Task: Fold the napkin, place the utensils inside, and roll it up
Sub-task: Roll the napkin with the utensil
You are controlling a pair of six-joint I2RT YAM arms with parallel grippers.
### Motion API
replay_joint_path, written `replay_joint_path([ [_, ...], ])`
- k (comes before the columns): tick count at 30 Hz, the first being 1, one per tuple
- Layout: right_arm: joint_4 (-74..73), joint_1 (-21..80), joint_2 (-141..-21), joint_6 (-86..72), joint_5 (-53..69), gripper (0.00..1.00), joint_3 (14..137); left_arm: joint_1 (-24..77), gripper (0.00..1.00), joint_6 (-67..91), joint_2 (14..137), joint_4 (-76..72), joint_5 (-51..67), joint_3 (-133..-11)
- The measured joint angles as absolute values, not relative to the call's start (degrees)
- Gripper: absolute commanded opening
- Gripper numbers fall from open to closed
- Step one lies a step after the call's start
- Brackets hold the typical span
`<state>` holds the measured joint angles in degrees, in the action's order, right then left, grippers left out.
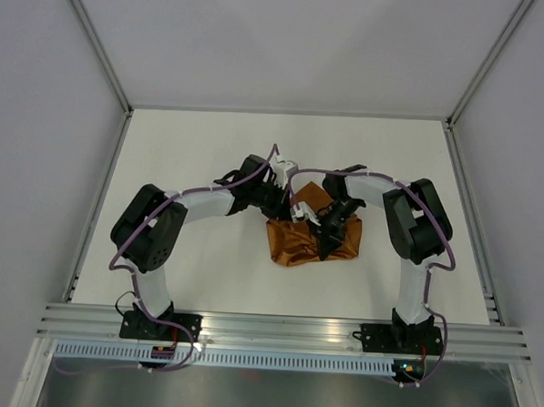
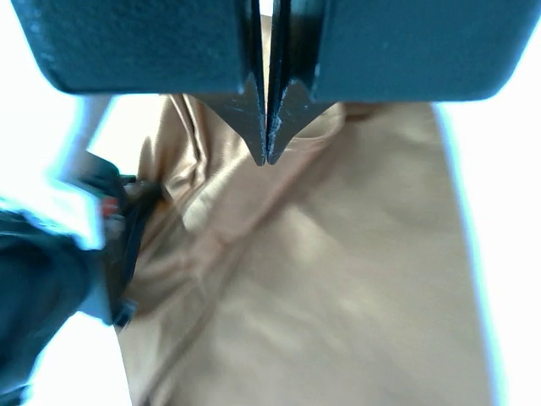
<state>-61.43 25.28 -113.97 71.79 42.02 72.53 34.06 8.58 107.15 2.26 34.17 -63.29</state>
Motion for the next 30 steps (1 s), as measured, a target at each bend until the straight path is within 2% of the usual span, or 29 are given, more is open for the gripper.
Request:
replay_joint_path([
  [9, -78.98, 23.20, -127.37, 76.34, 45.23, 0.01, 84.73, 34.63, 0.05, 11.73, 90.56, -13.23, 21.93, -47.07],
  [13, -82.89, 22.46, -131.13, 76.01, 46.68, 0.01, 87.94, 37.54, 0.20, 9.13, 84.14, -20.27, 17.85, -39.72],
  [17, -85.06, 22.33, -133.32, 75.02, 47.20, 0.01, 89.84, 44.42, 0.26, 2.59, 79.72, -26.52, 13.26, -34.13],
  [23, -86.61, 22.33, -134.89, 73.73, 47.83, 0.01, 91.00, 56.53, 0.29, -9.87, 79.83, -31.66, 5.10, -33.15],
  [30, -86.65, 22.33, -135.02, 73.28, 47.83, 0.01, 91.13, 63.75, 0.30, -20.16, 89.19, -32.47, -0.08, -37.01],
])
